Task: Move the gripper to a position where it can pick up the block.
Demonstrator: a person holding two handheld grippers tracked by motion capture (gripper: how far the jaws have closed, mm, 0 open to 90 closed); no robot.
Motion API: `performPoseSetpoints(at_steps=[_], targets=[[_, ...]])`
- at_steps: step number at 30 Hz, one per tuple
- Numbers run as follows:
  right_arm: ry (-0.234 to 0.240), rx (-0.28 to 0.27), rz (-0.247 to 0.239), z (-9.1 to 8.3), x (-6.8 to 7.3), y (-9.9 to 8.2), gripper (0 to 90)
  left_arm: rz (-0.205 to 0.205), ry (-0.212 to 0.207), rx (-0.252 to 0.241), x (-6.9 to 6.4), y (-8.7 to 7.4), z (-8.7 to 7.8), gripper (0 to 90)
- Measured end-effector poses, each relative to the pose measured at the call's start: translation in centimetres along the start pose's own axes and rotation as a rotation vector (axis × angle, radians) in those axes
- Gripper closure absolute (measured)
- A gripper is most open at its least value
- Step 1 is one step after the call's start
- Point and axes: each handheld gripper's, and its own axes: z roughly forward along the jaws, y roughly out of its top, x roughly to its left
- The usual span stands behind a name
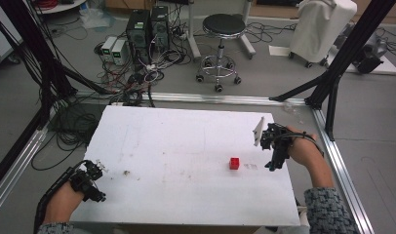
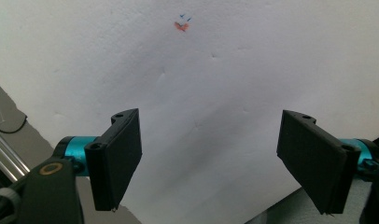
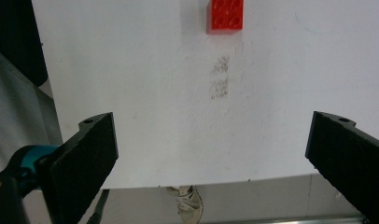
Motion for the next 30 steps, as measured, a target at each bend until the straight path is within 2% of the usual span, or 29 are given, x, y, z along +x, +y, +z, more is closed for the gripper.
performPoseSetpoints(at_steps=[3,4,9,10,13,20,30], targets=[[0.009,0.004,-0.019,0.4,-0.4,0.7,1.6,0.001,-0.004,0.004,0.0,0.0,0.0,22.3],[0.027,0.008,-0.053,1.2,-0.8,1.5,1.6,-0.001,-0.004,0.003,0.0,0.0,0.0,22.3],[0.044,0.014,-0.094,2.5,-1.3,2.8,1.6,-0.007,-0.004,-0.001,0.1,0.0,0.0,22.3],[0.046,0.022,-0.119,3.2,-1.6,3.4,1.6,-0.008,-0.005,-0.002,0.1,0.0,0.0,22.3],[0.044,0.032,-0.117,3.6,-1.8,3.8,1.6,-0.003,-0.007,0.0,0.1,0.0,0.0,22.3],[0.09,0.012,-0.124,5.7,-2.4,4.9,1.6,-0.01,-0.008,0.003,0.1,-0.1,0.1,22.3],[0.101,-0.002,-0.12,7.7,-3.3,5.6,1.6,-0.008,-0.006,0.001,0.2,-0.2,0.0,22.3]])
